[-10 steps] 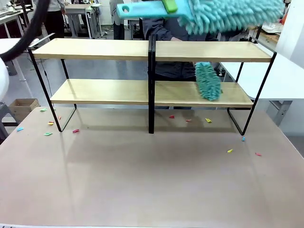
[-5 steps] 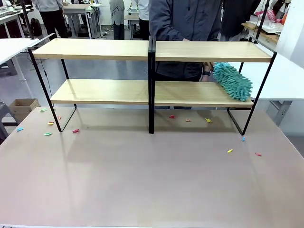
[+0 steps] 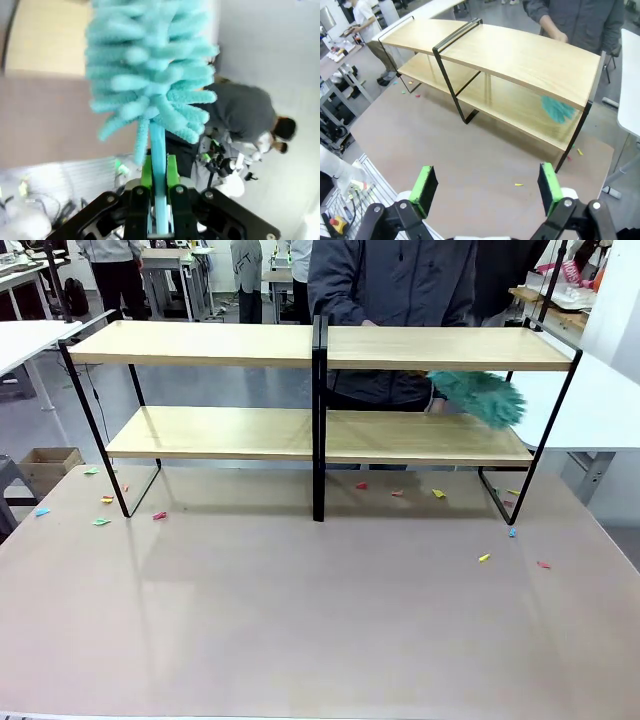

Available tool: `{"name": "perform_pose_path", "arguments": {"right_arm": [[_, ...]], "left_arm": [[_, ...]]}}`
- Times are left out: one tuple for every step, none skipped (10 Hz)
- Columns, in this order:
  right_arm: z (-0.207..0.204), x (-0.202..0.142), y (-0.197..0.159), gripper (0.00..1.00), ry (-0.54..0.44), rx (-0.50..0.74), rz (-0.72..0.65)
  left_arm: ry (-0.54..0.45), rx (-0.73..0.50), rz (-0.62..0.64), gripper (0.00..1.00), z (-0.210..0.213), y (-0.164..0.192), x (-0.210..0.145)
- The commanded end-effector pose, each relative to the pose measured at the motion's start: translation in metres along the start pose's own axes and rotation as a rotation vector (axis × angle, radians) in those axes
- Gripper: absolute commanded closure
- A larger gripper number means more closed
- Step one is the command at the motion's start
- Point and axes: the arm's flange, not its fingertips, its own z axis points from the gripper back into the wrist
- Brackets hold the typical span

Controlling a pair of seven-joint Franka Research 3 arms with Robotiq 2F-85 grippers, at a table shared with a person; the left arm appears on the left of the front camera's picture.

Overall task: Clean the shelves.
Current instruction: Clean another randomly selected level of the Shelf with the Duster.

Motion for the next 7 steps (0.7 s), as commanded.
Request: {"name": "perform_pose_path", "arguments": {"right_arm": [[0.000,-0.001,0.000,0.00,-0.002,0.001,-0.001],[0.000,-0.001,0.000,0.00,-0.002,0.001,-0.001],[0.000,-0.001,0.000,0.00,-0.002,0.001,-0.001],[0.000,-0.001,0.000,0.00,-0.002,0.001,-0.001],[0.000,-0.001,0.000,0.00,-0.002,0.001,-0.001],[0.000,-0.001,0.000,0.00,-0.002,0.001,-0.001],[0.000,-0.001,0.000,0.00,-0.002,0.001,-0.001]], "left_arm": [[0.181,0.112,0.204,0.88,-0.179,0.266,-0.217],[0.300,0.267,0.400,0.88,-0.187,0.283,-0.225],[0.322,0.246,0.482,0.88,-0.185,0.293,-0.228],[0.351,0.169,0.484,0.88,-0.182,0.305,-0.228],[0.403,0.178,0.515,0.88,-0.185,0.312,-0.225],[0.414,0.131,0.495,0.88,-0.184,0.313,-0.223],[0.204,0.066,0.431,0.88,-0.178,0.307,-0.218]]}}
